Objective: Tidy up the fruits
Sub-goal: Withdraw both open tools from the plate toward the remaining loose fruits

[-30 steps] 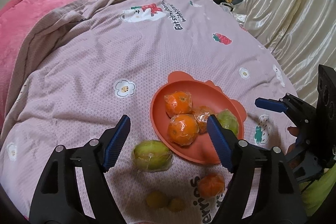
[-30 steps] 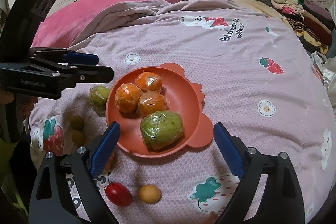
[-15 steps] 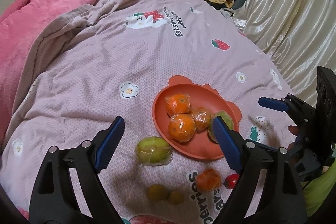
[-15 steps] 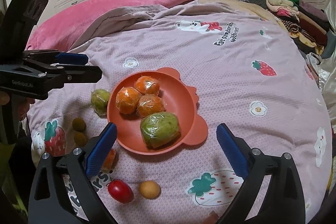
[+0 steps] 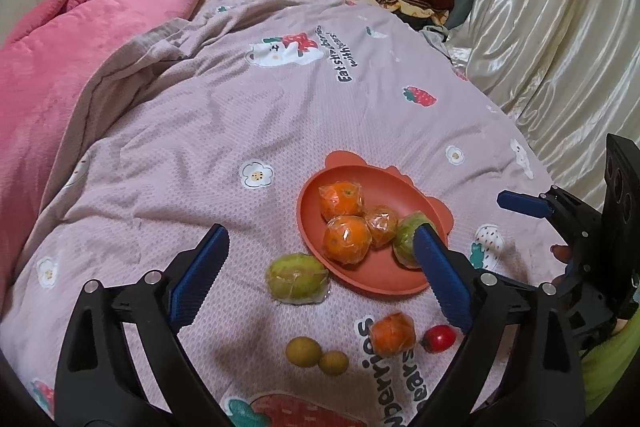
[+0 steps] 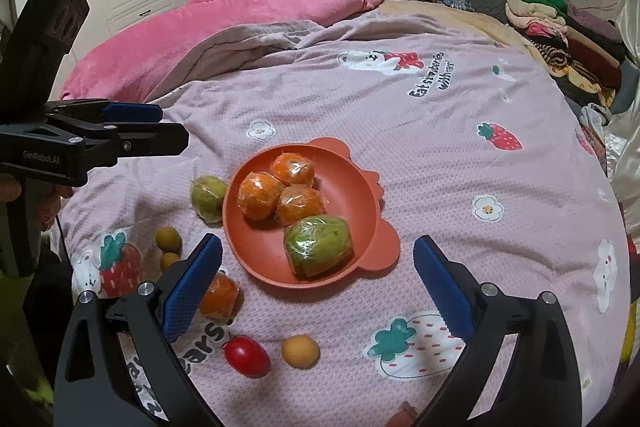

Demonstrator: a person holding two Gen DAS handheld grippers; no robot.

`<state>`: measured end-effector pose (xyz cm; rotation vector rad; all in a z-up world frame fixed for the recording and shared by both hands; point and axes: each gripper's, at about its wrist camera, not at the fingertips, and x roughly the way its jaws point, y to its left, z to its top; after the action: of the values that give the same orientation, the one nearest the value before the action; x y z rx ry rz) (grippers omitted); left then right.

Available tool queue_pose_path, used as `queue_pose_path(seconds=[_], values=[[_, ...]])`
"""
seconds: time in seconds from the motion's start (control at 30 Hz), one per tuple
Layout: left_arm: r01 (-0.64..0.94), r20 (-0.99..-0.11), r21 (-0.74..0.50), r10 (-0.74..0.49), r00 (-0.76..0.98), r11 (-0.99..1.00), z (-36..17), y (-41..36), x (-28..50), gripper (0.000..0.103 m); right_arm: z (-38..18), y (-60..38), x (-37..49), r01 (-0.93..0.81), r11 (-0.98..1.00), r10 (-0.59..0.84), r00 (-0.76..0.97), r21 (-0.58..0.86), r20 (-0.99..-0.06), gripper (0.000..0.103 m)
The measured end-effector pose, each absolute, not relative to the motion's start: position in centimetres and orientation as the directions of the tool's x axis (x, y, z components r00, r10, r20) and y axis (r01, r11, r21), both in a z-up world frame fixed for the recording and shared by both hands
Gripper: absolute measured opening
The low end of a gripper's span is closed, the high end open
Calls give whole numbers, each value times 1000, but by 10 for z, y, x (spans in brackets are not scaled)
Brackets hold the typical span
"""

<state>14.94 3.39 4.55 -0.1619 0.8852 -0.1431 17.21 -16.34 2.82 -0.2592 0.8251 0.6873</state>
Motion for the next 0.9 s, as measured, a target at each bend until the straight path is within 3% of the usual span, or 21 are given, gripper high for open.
queue_pose_path(seconds=[0.9], values=[[34, -743, -175, -155, 651, 984, 64, 37, 115, 91, 52, -161, 139, -667, 744, 485, 508, 31, -712, 97]])
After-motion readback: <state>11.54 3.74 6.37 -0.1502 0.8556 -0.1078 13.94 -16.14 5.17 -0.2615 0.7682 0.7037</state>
